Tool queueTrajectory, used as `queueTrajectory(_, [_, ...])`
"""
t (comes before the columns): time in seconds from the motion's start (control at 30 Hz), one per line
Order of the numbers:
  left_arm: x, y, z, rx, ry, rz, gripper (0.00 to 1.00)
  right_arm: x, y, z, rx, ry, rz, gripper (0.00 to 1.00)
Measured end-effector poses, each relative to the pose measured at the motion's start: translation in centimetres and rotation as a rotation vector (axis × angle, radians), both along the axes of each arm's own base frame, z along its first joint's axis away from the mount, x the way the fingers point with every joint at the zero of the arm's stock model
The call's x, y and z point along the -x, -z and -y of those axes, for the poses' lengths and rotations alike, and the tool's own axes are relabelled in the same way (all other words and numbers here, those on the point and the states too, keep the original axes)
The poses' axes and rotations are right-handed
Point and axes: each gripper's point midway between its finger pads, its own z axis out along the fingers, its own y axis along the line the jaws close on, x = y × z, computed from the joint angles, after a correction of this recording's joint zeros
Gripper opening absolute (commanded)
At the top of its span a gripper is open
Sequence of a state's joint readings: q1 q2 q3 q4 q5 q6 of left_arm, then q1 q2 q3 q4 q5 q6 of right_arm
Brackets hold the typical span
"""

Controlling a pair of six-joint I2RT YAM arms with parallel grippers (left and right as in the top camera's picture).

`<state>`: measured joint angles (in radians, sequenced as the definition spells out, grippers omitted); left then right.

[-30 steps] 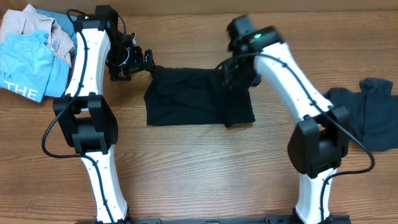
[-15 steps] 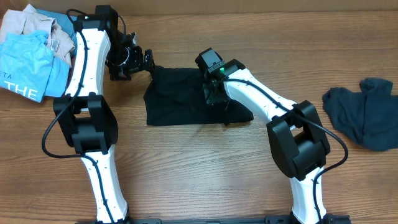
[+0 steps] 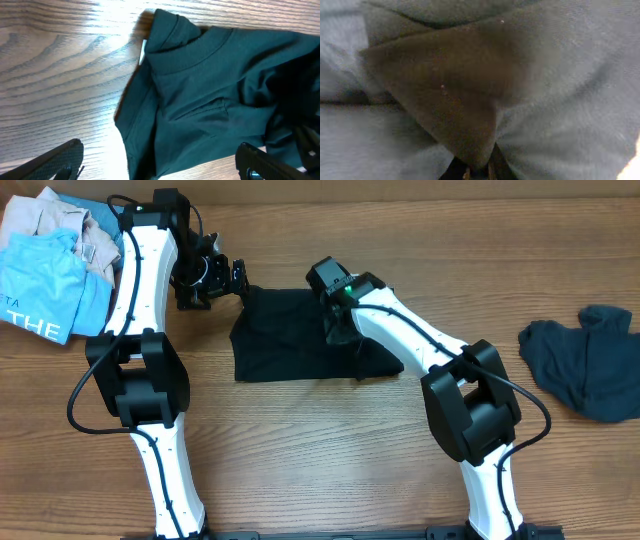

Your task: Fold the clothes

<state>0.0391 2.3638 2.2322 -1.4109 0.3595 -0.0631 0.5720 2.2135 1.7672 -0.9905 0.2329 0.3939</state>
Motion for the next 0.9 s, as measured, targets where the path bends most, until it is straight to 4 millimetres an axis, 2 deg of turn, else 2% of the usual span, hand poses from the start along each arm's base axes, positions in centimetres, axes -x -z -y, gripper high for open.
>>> queueTrajectory(0.17, [0.0,0.0,0.0,-0.001,0.012,0.004,1.00,-2.5,-4.6,-1.6,-0.087,0.100,0.088,0.04])
queueTrajectory(0.23, [0.0,0.0,0.0,-0.001,0.014,0.005,1.00,-2.5,-4.7,-1.8,-0.105,0.120,0.087,0.04])
queueTrajectory(0.27, [0.0,0.0,0.0,-0.001,0.014,0.004,1.00,-2.4,-4.7,-2.0,-0.117,0.127,0.080,0.18])
queueTrajectory(0.3, [0.0,0.0,0.0,-0.001,0.014,0.004,1.00,-2.4,-4.7,-2.1,-0.125,0.129,0.077,0.25])
queueTrajectory(0.43, [0.1,0.0,0.0,-0.001,0.014,0.001,1.00,-2.2,-4.6,-3.4,-0.196,0.122,0.051,0.27])
queueTrajectory(0.5, [0.2,0.0,0.0,-0.001,0.014,-0.002,1.00,-1.9,-4.6,-3.3,-0.198,0.124,0.039,0.29])
queueTrajectory(0.57, [0.2,0.0,0.0,-0.001,0.014,-0.002,1.00,-1.7,-5.0,-2.2,-0.176,0.143,0.014,0.40])
queueTrajectory(0.6, [0.2,0.0,0.0,-0.001,0.014,-0.002,1.00,-2.4,-6.3,-0.8,-0.178,0.174,0.021,0.40])
queueTrajectory(0.63, [0.2,0.0,0.0,-0.001,0.014,-0.002,1.00,-3.6,-7.8,1.3,-0.180,0.205,0.039,0.39])
queueTrajectory(0.7, [0.2,0.0,0.0,-0.001,0.014,-0.003,1.00,-3.9,-8.7,5.2,-0.164,0.263,0.011,0.38])
queueTrajectory(0.73, [0.2,0.0,0.0,0.000,0.014,-0.002,1.00,-4.0,-8.6,6.8,-0.165,0.288,-0.006,0.36])
queueTrajectory(0.77, [0.2,0.0,0.0,0.000,0.014,-0.002,1.00,-4.1,-7.8,8.3,-0.177,0.313,-0.028,0.34])
queueTrajectory(0.8, [0.2,0.0,0.0,-0.001,0.014,-0.002,1.00,-3.7,-6.4,9.0,-0.191,0.325,-0.063,0.34])
queueTrajectory(0.83, [0.2,0.0,0.0,-0.001,0.014,-0.002,1.00,-3.6,-5.0,8.5,-0.225,0.313,-0.076,0.34])
queueTrajectory(0.87, [0.2,0.0,0.0,-0.001,0.014,-0.002,1.00,-2.8,-2.8,7.0,-0.281,0.275,-0.118,0.33])
queueTrajectory(0.9, [0.2,0.0,0.0,-0.001,0.014,-0.002,1.00,-2.1,-1.3,6.2,-0.303,0.253,-0.140,0.33])
